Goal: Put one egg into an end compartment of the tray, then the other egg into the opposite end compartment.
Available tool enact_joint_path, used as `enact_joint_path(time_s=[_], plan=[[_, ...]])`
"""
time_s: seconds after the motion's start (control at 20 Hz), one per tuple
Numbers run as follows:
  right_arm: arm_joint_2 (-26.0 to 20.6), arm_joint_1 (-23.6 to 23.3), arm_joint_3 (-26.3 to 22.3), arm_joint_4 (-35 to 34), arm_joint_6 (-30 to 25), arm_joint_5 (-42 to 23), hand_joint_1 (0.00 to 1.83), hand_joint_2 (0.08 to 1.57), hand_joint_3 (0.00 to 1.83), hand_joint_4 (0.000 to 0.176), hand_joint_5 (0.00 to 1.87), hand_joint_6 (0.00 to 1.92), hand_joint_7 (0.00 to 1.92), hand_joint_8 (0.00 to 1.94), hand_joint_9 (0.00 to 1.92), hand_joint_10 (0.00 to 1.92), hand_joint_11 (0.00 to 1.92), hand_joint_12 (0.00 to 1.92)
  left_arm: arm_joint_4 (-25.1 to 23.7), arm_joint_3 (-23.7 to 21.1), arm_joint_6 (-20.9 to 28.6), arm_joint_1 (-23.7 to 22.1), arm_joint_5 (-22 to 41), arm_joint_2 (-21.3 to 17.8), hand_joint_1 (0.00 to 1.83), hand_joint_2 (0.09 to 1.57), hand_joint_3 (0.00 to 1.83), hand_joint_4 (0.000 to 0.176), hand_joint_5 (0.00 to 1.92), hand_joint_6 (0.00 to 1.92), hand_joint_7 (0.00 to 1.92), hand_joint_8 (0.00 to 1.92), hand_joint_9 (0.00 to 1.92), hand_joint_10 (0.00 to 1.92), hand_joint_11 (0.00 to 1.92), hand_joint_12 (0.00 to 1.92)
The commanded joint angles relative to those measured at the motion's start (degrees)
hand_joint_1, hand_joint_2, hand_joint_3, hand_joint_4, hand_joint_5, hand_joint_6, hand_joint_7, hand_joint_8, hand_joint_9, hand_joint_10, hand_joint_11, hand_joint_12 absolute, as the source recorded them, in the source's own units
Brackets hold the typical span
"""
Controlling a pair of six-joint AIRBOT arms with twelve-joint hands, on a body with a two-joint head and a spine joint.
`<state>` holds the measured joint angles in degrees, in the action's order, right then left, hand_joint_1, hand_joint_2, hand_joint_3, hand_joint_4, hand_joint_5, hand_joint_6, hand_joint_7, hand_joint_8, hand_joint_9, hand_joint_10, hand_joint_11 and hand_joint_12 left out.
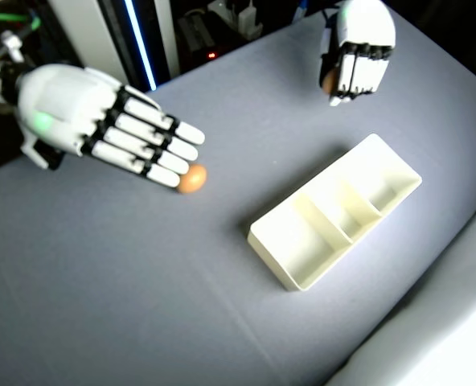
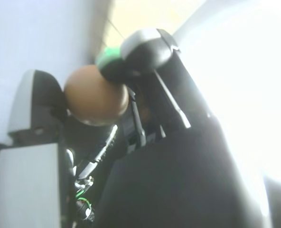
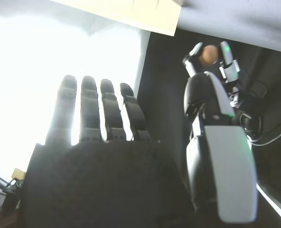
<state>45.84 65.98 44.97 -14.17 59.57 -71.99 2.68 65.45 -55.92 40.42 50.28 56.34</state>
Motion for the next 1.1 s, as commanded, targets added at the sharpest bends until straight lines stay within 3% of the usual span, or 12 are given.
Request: enact_joint_path(time_s=[0.0,0.1,0.35,0.45,0.5,0.6,0.65,0.7,0.8,0.85,0.9,1.05], plan=[[-0.1,-0.1,0.1,0.4,-0.4,-7.3,0.45,1.25,0.01,0.000,0.00,0.00,0.00,0.00,0.00,0.00,0.00,0.00,1.0,0.8,-0.4,-1.5,5.7,0.2,1.22,1.22,0.00,0.000,0.77,1.08,0.84,1.50,0.91,1.59,0.86,1.82],[-0.1,0.0,0.1,0.4,-0.4,-7.3,0.45,1.26,0.01,0.000,0.00,0.00,0.00,0.00,0.00,0.00,0.00,0.00,2.3,3.8,-0.4,-5.1,3.2,2.1,1.35,1.21,0.00,0.000,0.77,1.03,0.81,1.38,0.78,1.62,0.64,1.85],[0.2,0.5,0.6,0.4,-0.9,-7.3,0.43,1.26,0.01,0.000,0.00,0.00,0.00,0.00,0.00,0.00,0.00,0.00,3.5,12.3,-1.9,-15.4,-7.0,8.8,1.20,1.26,0.00,0.000,0.68,1.16,0.77,1.64,0.96,1.76,1.06,1.92],[0.2,0.5,0.8,0.5,-1.0,-7.3,0.46,1.26,0.01,0.000,0.00,0.00,0.00,0.00,0.00,0.00,0.00,0.00,5.6,15.9,-2.1,-17.0,-10.6,12.1,1.22,1.22,0.00,0.000,0.77,1.28,0.81,1.38,1.20,1.76,1.28,1.91],[0.3,0.5,0.8,0.5,-1.0,-7.3,0.47,1.26,0.01,0.000,0.00,0.00,0.00,0.00,0.00,0.00,0.00,0.00,6.5,17.1,-2.1,-17.1,-11.4,13.0,1.15,1.20,0.00,0.000,0.82,1.23,1.08,1.66,1.35,1.81,1.41,1.92],[0.5,0.5,1.0,0.5,-1.1,-7.3,0.45,1.26,0.01,0.000,0.00,0.00,0.00,0.00,0.00,0.00,0.00,0.00,8.2,19.3,-2.1,-17.0,-13.6,14.9,1.11,1.20,0.00,0.000,0.80,1.26,1.07,1.84,1.34,1.89,1.45,1.92],[0.5,0.5,1.0,0.6,-1.3,-7.3,0.45,1.26,0.01,0.000,0.00,0.00,0.00,0.00,0.00,0.00,0.00,0.00,8.9,20.3,-2.1,-16.8,-14.7,15.8,1.25,1.21,0.00,0.000,0.48,0.91,0.83,1.47,0.92,1.69,1.00,1.92],[0.5,0.5,1.0,0.8,-1.4,-7.3,0.44,1.27,0.01,0.000,0.00,0.00,0.00,0.00,0.00,0.00,0.00,0.00,9.4,20.9,-2.1,-16.5,-15.2,16.5,0.87,1.18,0.00,0.000,0.26,0.72,0.52,0.92,0.51,1.24,0.45,1.82],[0.5,0.5,1.0,0.8,-1.5,-7.3,0.47,1.27,0.01,0.000,0.00,0.00,0.00,0.00,0.00,0.00,0.00,0.00,10.1,21.7,-1.6,-16.0,-15.8,17.2,0.70,1.14,0.00,0.100,0.06,0.56,0.28,0.39,0.19,0.92,0.08,1.76],[0.6,0.5,1.1,0.8,-1.5,-7.3,0.47,1.27,0.01,0.000,0.00,0.00,0.00,0.00,0.00,0.00,0.00,0.00,10.1,21.7,-1.3,-15.8,-15.7,17.2,0.66,1.12,0.00,0.122,0.02,0.46,0.20,0.23,0.04,0.85,0.01,1.75],[0.6,0.5,1.1,0.9,-1.7,-7.2,0.47,1.26,0.01,0.000,0.00,0.00,0.00,0.00,0.00,0.00,0.00,0.00,9.8,21.6,-1.0,-15.7,-15.4,17.2,0.64,1.09,0.00,0.159,0.00,0.26,0.04,0.05,0.01,0.28,0.00,1.68],[0.6,0.4,1.5,1.5,-2.3,-5.9,0.51,1.26,0.00,0.000,0.00,0.00,0.00,0.00,0.00,0.00,0.00,0.00,9.3,19.9,-0.6,-15.1,-12.4,16.1,0.48,1.11,0.00,0.175,0.00,0.00,0.00,0.00,0.00,0.00,0.00,1.31]])
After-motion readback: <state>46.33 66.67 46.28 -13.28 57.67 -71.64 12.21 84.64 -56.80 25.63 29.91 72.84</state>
